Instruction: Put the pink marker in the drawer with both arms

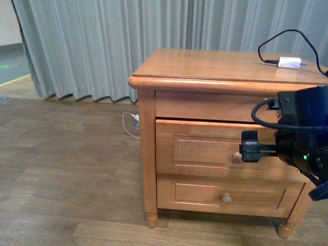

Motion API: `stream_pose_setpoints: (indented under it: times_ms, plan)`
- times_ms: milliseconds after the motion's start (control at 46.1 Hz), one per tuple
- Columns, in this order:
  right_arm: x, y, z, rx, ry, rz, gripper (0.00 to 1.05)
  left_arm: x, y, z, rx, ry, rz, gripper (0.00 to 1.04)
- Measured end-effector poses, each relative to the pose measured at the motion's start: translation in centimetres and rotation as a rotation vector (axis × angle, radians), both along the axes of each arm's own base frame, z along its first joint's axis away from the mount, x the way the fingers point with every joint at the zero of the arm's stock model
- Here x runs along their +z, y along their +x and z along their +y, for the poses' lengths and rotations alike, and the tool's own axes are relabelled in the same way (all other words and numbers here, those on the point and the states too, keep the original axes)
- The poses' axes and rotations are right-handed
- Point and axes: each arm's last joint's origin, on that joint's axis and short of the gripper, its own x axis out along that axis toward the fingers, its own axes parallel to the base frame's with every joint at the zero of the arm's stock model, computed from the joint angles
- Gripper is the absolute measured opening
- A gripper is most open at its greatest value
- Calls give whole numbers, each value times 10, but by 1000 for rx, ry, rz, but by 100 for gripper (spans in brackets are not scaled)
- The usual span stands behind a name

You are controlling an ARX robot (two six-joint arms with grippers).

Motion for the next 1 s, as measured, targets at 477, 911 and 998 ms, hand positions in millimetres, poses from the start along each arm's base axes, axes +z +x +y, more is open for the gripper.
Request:
stream_pose_setpoints:
  times_ms: [477, 911, 998]
  plan:
    - [0, 10, -2, -8, 2, -1, 96, 0, 0, 0, 0, 0, 0, 99]
    - [2, 15, -2, -13, 23, -18, 96, 0, 0, 0, 0, 0, 0, 99]
    - [2, 16, -2, -13, 27, -20, 96, 0, 0, 0, 0, 0, 0, 99]
